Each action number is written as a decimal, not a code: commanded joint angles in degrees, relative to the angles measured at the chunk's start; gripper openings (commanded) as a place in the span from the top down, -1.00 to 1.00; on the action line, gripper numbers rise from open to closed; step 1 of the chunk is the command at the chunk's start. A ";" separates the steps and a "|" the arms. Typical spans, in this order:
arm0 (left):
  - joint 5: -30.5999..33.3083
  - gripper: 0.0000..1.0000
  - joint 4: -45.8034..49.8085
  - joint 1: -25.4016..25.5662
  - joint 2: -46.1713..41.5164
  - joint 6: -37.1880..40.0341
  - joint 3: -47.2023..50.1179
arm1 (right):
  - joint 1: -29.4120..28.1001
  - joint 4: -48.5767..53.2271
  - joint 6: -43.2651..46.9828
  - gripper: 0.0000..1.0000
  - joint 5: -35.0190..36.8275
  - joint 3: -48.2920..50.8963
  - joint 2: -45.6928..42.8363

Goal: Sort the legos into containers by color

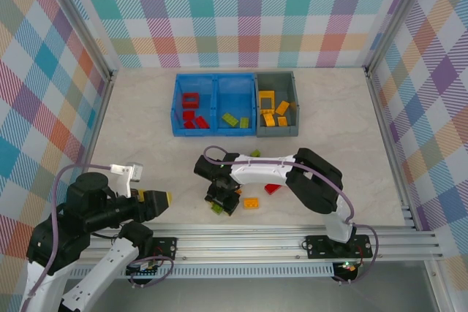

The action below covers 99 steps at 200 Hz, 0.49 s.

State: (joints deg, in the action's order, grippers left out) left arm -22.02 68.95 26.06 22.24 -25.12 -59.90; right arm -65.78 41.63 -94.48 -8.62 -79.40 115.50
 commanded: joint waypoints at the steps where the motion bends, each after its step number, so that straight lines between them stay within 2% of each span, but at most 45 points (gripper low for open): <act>1: -0.85 -0.26 1.41 -0.05 -0.88 -1.02 -0.75 | 0.39 -0.35 0.03 0.22 0.07 -1.44 1.02; 15: -0.74 -0.26 1.05 -0.05 -0.88 -1.23 -0.79 | 0.37 0.27 0.64 0.35 0.34 -1.93 0.79; 44: -0.15 -0.25 -0.30 -0.06 -0.10 -1.76 -1.13 | -0.65 4.39 4.46 0.40 4.51 -5.48 -1.81; 75: -0.22 -0.24 -6.06 -0.11 2.55 -4.31 -2.28 | -2.35 11.99 11.79 0.42 16.69 -11.20 -7.79; 99: -0.47 -0.23 -11.66 -0.06 6.46 -5.92 -3.12 | 0.98 13.28 19.12 0.42 24.75 -10.29 -13.16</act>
State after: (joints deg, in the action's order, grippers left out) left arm -21.87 65.34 26.06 24.88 -28.51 -61.12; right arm -67.51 48.69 -84.51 4.75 -88.38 109.45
